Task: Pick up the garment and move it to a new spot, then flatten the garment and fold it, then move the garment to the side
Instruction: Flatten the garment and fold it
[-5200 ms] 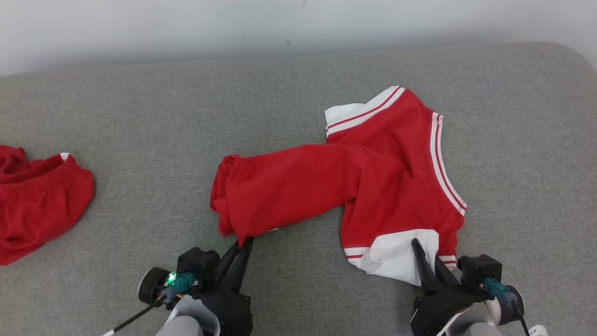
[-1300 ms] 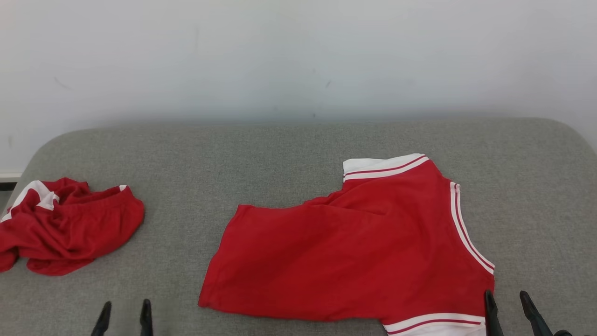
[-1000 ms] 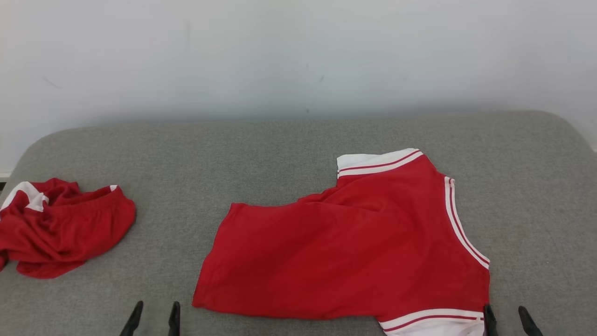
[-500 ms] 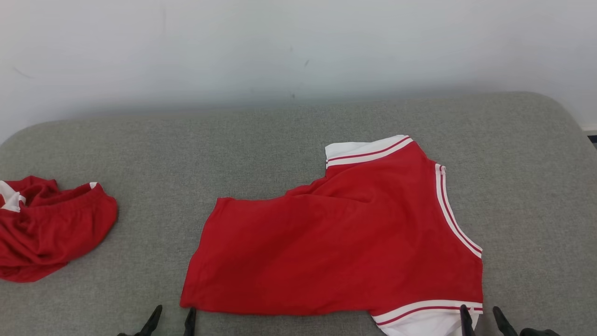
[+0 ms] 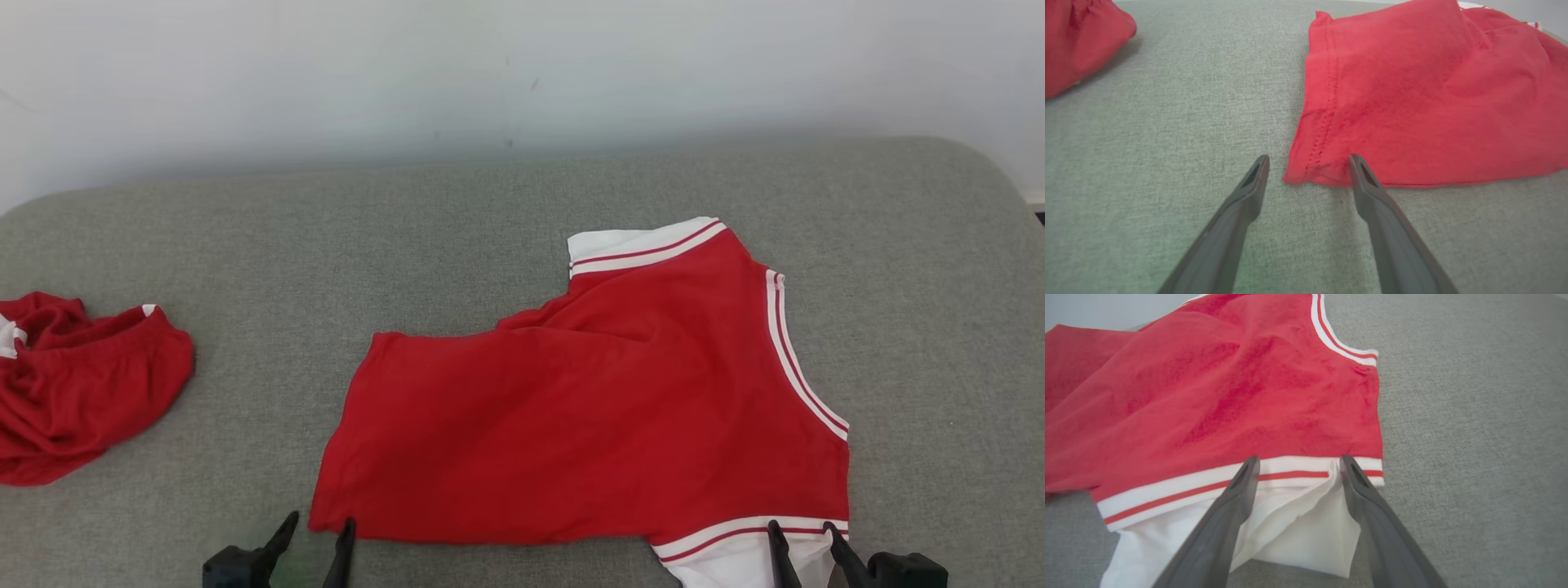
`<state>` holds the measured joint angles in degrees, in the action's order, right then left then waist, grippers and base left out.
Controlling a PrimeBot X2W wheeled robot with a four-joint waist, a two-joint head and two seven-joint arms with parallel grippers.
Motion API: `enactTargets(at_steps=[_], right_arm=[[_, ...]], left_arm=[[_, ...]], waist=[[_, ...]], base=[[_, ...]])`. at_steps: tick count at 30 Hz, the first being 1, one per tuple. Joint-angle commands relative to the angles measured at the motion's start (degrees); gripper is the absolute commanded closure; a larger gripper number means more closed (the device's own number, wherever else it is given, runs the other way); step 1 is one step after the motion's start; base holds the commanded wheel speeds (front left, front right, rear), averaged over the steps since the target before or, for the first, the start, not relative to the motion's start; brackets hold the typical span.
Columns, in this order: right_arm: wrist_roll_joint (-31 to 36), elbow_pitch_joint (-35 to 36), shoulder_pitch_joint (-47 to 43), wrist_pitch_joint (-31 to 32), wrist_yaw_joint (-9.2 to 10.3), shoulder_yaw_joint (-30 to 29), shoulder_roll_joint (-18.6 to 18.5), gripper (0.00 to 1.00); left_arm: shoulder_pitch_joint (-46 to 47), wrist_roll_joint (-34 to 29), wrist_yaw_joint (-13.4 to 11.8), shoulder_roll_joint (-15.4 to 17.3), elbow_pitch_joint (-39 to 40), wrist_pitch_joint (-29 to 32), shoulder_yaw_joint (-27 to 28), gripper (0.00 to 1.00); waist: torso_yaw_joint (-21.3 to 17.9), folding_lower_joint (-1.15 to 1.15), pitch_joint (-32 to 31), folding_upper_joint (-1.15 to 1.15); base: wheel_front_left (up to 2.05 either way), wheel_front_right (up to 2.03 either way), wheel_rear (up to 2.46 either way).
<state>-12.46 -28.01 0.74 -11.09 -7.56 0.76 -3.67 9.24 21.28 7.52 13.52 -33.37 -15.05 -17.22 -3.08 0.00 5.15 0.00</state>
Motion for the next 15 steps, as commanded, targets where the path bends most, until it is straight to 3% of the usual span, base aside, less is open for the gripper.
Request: enactTargets(at_steps=[1, 3, 4, 5, 6, 15], right_arm=[[-0.2, -0.43, 0.65, -0.27, 0.16, 0.32, 0.21, 0.0], [-0.29, -1.31, 1.03, -0.25, 0.16, 0.49, 0.28, 0.0], [-0.23, -1.56, 1.2, -0.32, 0.16, 0.61, 0.33, 0.04], [-0.29, -1.86, 1.32, -0.26, 0.16, 0.87, 0.4, 0.25], [-0.47, -2.17, 1.2, -0.08, 0.16, 0.92, 0.47, 1.0], [-1.28, 0.74, -2.05, -2.7, 0.16, -0.41, 0.56, 1.0]], left_arm=[[1.27, 0.75, -0.09, 0.33, -0.54, -0.17, -0.37, 0.0], [1.72, 1.81, -0.09, 0.2, -1.72, -0.17, -1.06, 0.0], [1.93, 2.28, -0.09, 0.02, -2.56, -0.17, -1.63, 0.13], [2.34, 2.62, -0.09, -0.07, -3.21, -0.17, -2.12, 0.54], [2.69, 3.11, -0.09, -0.28, -3.75, -0.16, -2.73, 1.0], [0.96, 5.64, -0.1, -0.11, -1.2, -0.17, -2.72, 1.0]], waist=[[-0.26, 0.0, 0.58, 0.0], [-0.35, 0.0, 0.82, 0.0], [-0.38, 0.0, 0.91, 0.0], [-0.38, 0.0, 0.96, 0.0], [-0.33, 0.0, 0.98, 0.0], [-0.15, 0.0, 0.78, 0.0]], base=[[0.0, 0.0, 0.0], [0.0, 0.0, 0.0], [0.0, 0.0, 0.0], [0.0, 0.0, 0.0], [0.0, 0.0, 0.0], [0.0, 0.0, 0.0]])
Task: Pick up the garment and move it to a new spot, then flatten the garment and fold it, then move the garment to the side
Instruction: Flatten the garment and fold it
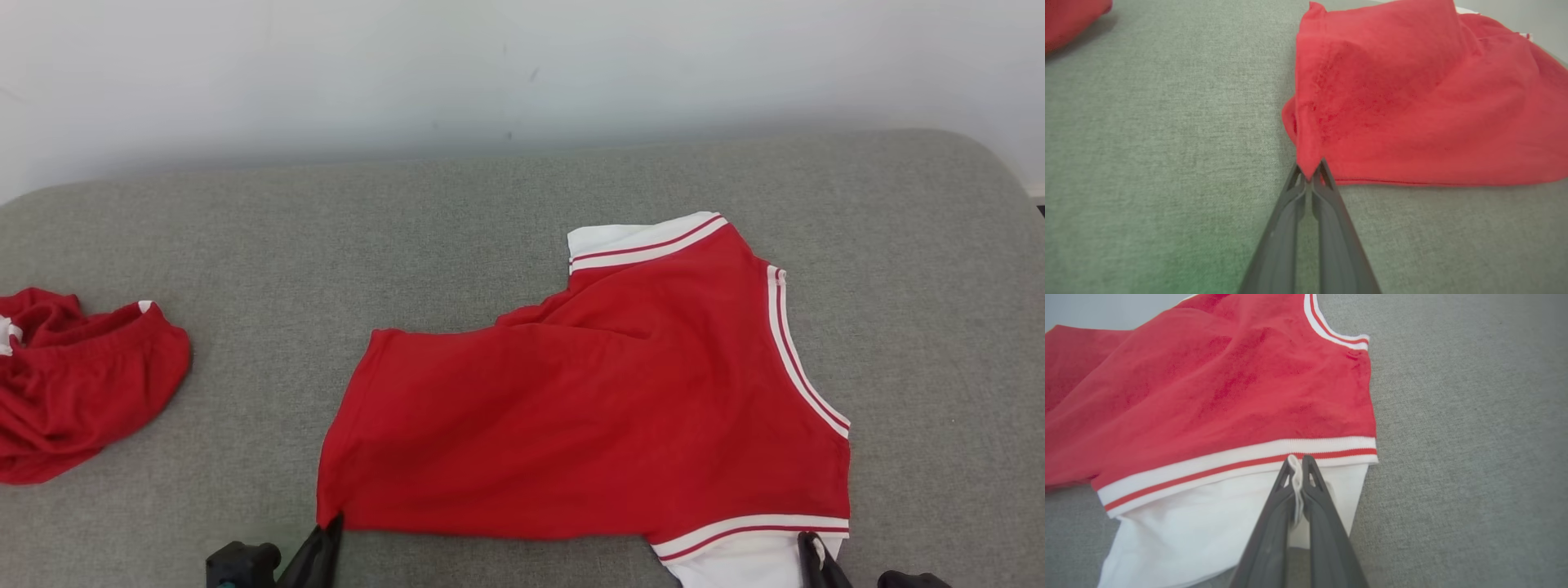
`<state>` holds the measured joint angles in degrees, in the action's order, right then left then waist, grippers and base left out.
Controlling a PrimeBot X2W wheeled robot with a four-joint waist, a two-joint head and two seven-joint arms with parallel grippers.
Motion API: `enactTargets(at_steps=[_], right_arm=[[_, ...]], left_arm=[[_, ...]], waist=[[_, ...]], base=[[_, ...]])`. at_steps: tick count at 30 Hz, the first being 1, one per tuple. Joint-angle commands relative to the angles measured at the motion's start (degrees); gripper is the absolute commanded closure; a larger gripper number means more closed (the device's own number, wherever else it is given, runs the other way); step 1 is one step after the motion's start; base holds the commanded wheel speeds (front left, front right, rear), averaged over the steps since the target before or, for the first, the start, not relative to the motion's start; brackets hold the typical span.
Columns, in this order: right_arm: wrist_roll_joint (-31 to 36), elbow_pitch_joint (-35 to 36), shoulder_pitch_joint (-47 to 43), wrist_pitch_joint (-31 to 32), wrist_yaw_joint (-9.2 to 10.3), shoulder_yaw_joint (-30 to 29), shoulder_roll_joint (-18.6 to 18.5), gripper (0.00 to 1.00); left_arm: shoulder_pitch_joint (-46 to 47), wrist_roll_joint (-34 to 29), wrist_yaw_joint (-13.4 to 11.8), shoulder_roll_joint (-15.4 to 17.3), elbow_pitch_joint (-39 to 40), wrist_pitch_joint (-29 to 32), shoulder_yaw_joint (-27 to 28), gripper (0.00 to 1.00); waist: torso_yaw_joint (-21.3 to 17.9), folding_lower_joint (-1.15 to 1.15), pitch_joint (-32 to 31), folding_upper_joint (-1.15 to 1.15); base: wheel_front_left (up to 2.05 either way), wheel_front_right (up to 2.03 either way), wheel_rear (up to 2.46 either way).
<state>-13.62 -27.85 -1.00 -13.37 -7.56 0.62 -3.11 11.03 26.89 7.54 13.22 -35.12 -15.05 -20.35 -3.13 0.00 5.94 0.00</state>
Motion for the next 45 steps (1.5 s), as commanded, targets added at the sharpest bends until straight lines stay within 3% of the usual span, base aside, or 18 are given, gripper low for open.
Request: enactTargets(at_steps=[1, 9, 18, 25, 29, 35, 45], right_arm=[[-0.14, 1.3, -0.52, -0.55, 0.16, -0.39, 0.01, 1.0], [-1.54, 9.04, 1.18, -1.34, 0.16, -0.39, -0.7, 1.0], [-2.72, 13.86, 16.03, 3.28, 0.16, 2.37, -4.42, 1.0], [-6.2, 10.35, 36.68, 7.96, 0.15, 1.77, -7.52, 1.0], [-7.35, 7.62, 51.49, 10.88, 0.15, 1.0, -8.93, 1.0], [-7.67, 2.91, 75.48, 15.82, 0.15, 0.25, -10.18, 1.0], [-1.58, -10.86, 107.18, 17.36, 0.15, 0.16, -11.98, 1.0]], left_arm=[[-1.35, -0.24, -0.12, 0.3, 1.63, -0.17, 0.91, 1.0], [-2.33, -1.55, -0.13, 1.85, 11.05, -0.18, 3.99, 1.0], [10.39, -0.71, -0.12, 8.3, 18.15, 2.88, 0.55, 1.0], [31.7, 4.23, -0.13, 13.48, 20.53, 11.9, -3.12, 1.0], [46.23, 8.54, -0.12, 14.43, 18.3, 16.99, -3.87, 1.0], [68.79, 11.83, -0.12, 13.54, 11.9, 22.4, -4.57, 1.0], [96.74, 13.37, -0.12, 9.89, -2.02, 22.23, -8.61, 1.0]], waist=[[-0.18, 0.0, -0.04, 0.0], [-0.29, 0.0, 0.35, 0.0], [-1.23, 0.0, 2.34, 0.0], [-1.53, 0.0, 10.43, 0.0], [-1.61, 0.0, 16.22, 0.0], [-1.58, 0.0, 24.27, 0.0], [-0.97, 0.0, 31.02, 0.0]], base=[[0.0, 0.0, 0.0], [0.0, 0.0, 0.0], [0.0, 0.0, 0.0], [0.0, 0.0, 0.0], [0.0, 0.0, 0.0], [0.0, 0.0, 0.0], [0.0, 0.0, 0.0]])
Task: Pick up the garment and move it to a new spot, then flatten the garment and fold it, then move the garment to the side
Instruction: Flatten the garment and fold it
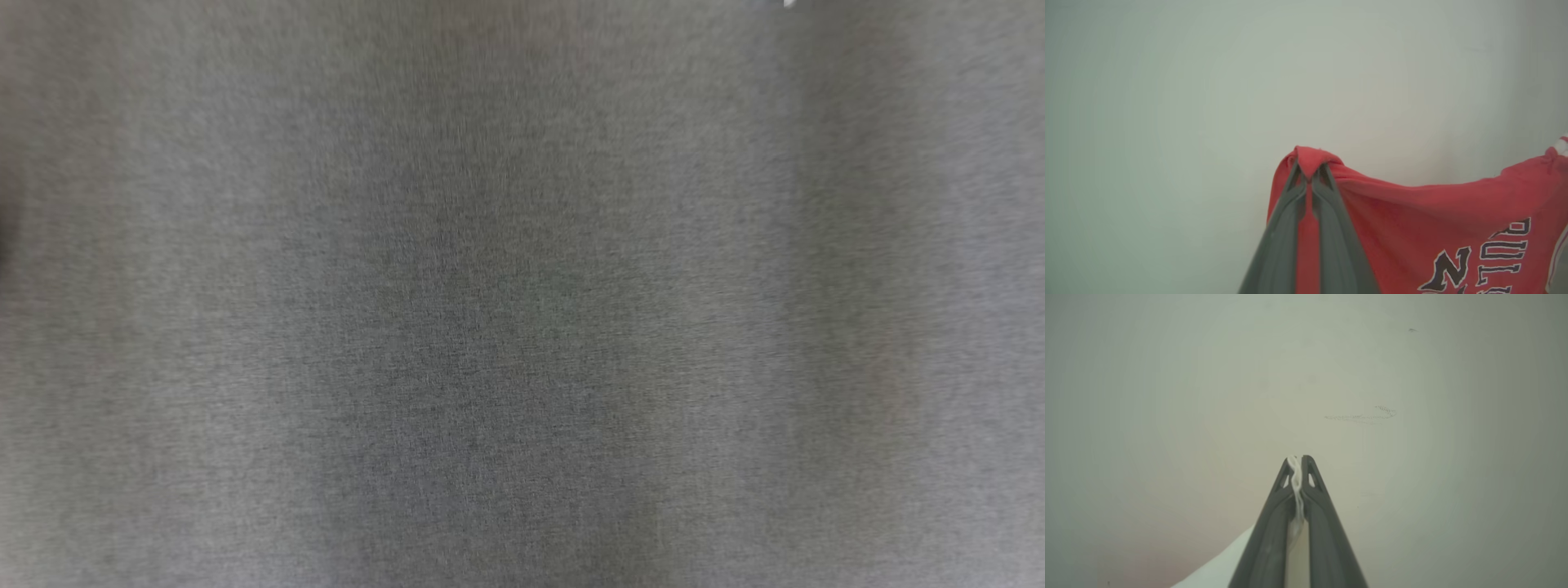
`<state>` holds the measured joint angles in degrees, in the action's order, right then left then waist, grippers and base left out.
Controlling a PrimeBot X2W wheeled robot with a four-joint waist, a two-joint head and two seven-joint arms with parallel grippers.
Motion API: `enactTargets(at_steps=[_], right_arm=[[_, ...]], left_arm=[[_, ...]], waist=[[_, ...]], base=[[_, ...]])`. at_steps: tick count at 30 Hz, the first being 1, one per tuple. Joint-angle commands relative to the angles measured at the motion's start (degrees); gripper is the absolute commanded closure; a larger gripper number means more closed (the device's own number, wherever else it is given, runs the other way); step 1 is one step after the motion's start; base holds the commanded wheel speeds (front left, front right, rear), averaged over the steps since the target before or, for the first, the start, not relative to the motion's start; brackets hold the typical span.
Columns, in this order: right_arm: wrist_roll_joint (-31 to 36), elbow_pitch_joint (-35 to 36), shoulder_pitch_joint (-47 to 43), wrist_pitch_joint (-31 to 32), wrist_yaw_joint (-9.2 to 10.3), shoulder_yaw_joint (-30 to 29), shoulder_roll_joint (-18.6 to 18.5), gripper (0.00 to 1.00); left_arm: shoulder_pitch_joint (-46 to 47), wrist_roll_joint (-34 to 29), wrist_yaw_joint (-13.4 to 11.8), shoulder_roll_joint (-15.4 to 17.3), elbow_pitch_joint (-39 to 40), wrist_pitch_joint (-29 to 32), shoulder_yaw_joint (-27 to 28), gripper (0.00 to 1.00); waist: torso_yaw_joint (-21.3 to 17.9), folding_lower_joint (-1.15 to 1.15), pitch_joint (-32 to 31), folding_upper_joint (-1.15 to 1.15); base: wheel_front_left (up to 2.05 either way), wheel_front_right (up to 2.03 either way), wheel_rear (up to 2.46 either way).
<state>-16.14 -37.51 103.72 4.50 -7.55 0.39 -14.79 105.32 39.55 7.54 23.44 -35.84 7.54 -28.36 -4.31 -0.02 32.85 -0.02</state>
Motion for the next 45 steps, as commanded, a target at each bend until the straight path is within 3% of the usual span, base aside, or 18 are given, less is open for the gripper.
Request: enactTargets(at_steps=[1, 13, 27, 37, 41, 45], right_arm=[[1.59, -2.69, 5.0, -0.45, 0.14, 0.62, -0.43, 1.0], [8.04, -18.16, 21.13, -5.33, 0.14, 0.55, 1.26, 1.0], [8.8, -24.14, 19.67, -9.57, 0.14, 1.2, 3.19, 1.0], [2.05, -20.88, 4.31, -12.54, 0.14, 3.61, 4.34, 1.0], [-1.86, -16.55, -6.45, -12.43, 0.14, 5.85, 3.45, 1.0], [-5.59, -9.09, -18.31, -11.5, 0.14, 7.83, 1.74, 1.0]], left_arm=[[4.57, 0.68, -0.12, -0.45, -2.53, -0.45, -1.29, 1.0], [19.53, 2.26, -0.12, -2.35, -15.22, -2.67, -8.52, 1.0], [17.38, 11.35, -0.12, -2.36, -16.23, -8.02, -14.87, 1.0], [0.36, 16.66, -0.12, 4.84, -7.35, -15.62, -20.2, 1.0], [-9.6, 19.45, -0.24, 7.64, -4.25, -18.32, -20.43, 1.0], [-19.67, 21.19, -2.3, 10.72, 0.43, -20.37, -19.88, 1.0]], waist=[[0.07, 0.02, 4.51, 0.02], [-1.95, 0.02, 6.55, 0.02], [-2.24, 0.02, 7.05, 0.02], [-2.34, 0.02, -0.22, 0.02], [-2.44, 0.02, -4.08, 0.02], [-2.8, 0.02, -7.71, 0.02]], base=[[0.0, 0.0, 0.0], [0.0, 0.0, 0.0], [0.0, 0.0, 0.0], [0.0, 0.0, 0.0], [0.0, 0.0, 0.0], [0.0, 0.0, 0.0]])
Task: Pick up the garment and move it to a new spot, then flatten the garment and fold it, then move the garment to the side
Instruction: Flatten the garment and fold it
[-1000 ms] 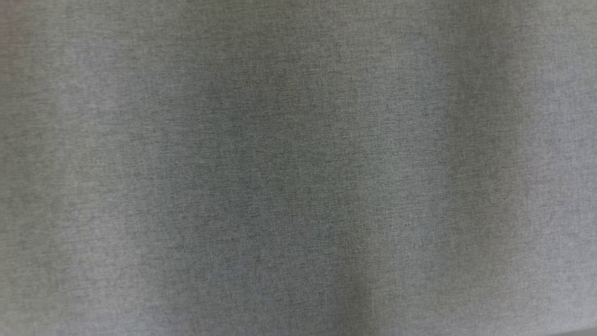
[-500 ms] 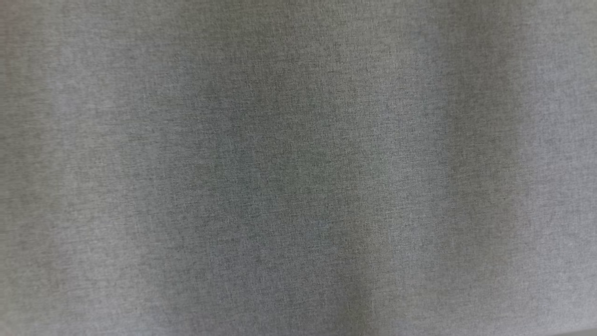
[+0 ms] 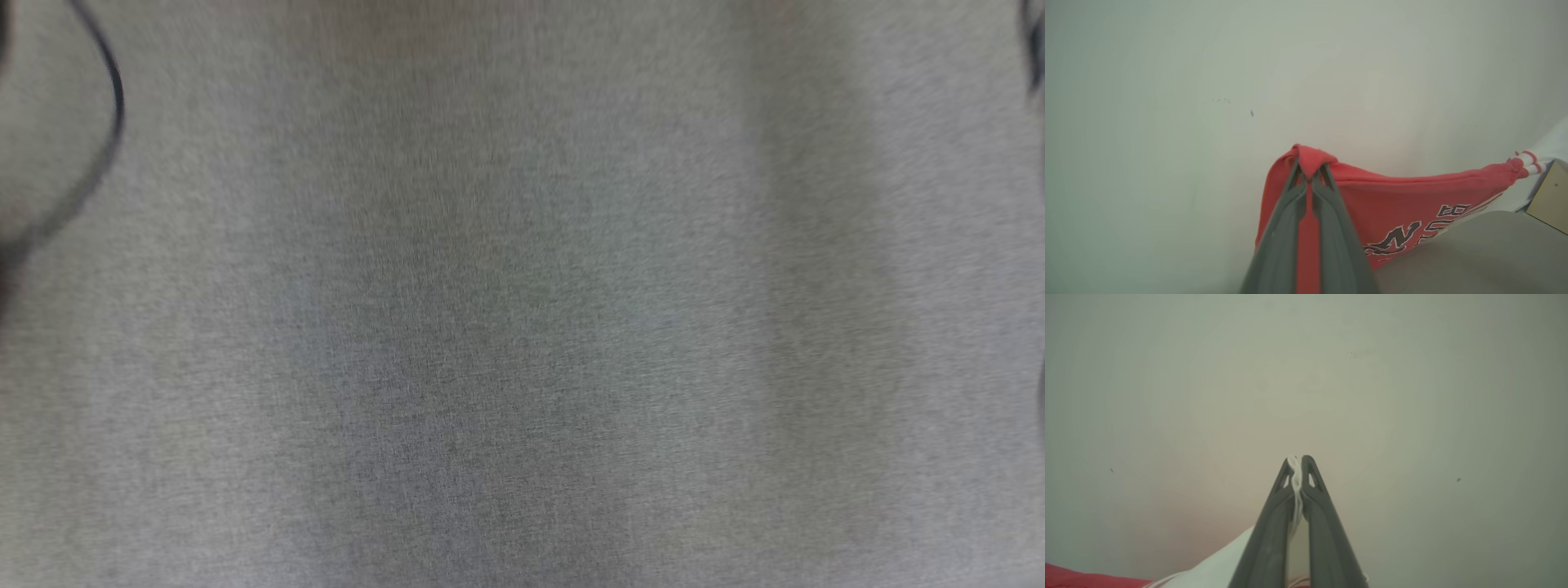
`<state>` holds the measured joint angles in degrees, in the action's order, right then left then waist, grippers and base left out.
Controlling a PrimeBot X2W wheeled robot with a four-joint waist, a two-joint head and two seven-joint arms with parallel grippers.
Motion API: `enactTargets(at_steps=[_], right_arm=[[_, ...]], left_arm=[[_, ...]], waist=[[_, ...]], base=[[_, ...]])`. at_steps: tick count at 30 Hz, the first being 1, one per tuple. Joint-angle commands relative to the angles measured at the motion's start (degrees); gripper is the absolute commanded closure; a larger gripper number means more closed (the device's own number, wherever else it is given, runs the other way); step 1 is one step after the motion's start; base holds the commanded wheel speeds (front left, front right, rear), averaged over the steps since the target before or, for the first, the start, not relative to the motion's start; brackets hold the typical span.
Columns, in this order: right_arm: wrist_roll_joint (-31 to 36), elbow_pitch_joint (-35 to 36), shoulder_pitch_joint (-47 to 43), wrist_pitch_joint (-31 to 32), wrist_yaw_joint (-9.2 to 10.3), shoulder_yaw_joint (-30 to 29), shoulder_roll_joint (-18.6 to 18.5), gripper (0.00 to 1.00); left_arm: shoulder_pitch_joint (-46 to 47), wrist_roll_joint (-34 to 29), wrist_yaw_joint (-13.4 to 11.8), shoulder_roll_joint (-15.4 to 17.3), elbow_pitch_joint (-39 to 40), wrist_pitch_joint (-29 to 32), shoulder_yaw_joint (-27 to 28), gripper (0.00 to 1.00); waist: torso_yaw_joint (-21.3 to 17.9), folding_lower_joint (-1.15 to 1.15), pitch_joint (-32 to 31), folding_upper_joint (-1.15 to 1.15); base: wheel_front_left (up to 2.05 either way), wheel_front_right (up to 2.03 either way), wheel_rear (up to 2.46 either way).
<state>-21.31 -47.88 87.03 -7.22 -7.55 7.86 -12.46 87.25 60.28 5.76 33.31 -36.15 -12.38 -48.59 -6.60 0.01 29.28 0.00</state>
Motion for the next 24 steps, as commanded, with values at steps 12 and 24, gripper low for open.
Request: enactTargets(at_steps=[12, 24], right_arm=[[-5.35, 31.12, -39.02, 8.02, 0.14, -8.15, -1.07, 1.0], [-2.5, 57.76, -73.85, 17.35, 0.15, -18.07, 8.1, 1.0]], left_arm=[[-30.13, 4.85, -11.33, 7.16, 21.79, -2.8, 4.71, 1.0], [-59.05, -0.29, -17.61, 2.94, 34.56, -2.84, 13.47, 1.0]], waist=[[0.29, -0.01, -10.53, 0.0], [1.69, -0.01, -14.1, 0.0]], base=[[0.0, 0.0, 0.0], [0.0, 0.0, 0.0]])
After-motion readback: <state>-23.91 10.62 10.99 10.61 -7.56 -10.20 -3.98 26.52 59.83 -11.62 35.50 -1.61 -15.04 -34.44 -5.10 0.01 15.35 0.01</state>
